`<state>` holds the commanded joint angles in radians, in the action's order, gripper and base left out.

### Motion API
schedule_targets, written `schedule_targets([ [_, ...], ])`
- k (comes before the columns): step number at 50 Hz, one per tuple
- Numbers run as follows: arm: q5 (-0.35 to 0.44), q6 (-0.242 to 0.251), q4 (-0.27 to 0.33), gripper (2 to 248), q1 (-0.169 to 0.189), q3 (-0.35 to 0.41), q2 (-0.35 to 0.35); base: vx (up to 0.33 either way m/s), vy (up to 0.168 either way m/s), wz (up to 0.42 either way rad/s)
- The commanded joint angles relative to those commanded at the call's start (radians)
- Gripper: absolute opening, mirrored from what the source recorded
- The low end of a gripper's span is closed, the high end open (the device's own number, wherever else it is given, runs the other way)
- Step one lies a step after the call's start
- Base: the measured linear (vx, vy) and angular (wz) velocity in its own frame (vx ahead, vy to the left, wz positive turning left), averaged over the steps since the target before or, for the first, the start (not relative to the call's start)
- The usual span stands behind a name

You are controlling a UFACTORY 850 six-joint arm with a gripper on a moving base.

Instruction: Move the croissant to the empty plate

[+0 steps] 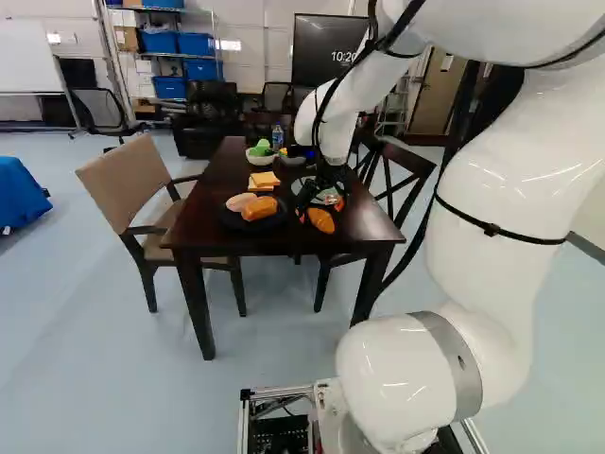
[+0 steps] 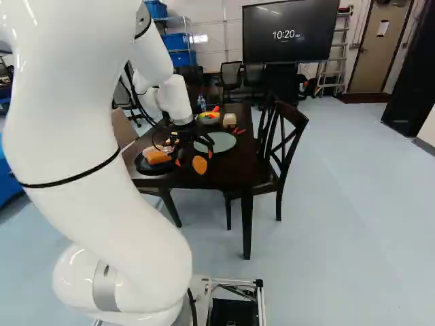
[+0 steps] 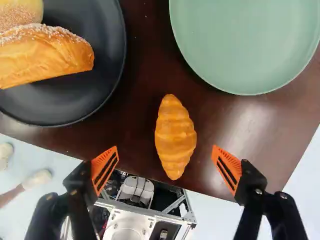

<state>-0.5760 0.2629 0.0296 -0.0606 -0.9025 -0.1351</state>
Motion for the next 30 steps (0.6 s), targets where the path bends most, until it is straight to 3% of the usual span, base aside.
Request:
schedule_targets([
  [19, 0.0, 0.0, 0.0, 247, -0.01, -0.033, -0.078, 0.0, 0.0, 0.0],
  [30, 0.0, 0.0, 0.0, 247, -0.01, -0.033, -0.078, 0.0, 0.0, 0.0],
])
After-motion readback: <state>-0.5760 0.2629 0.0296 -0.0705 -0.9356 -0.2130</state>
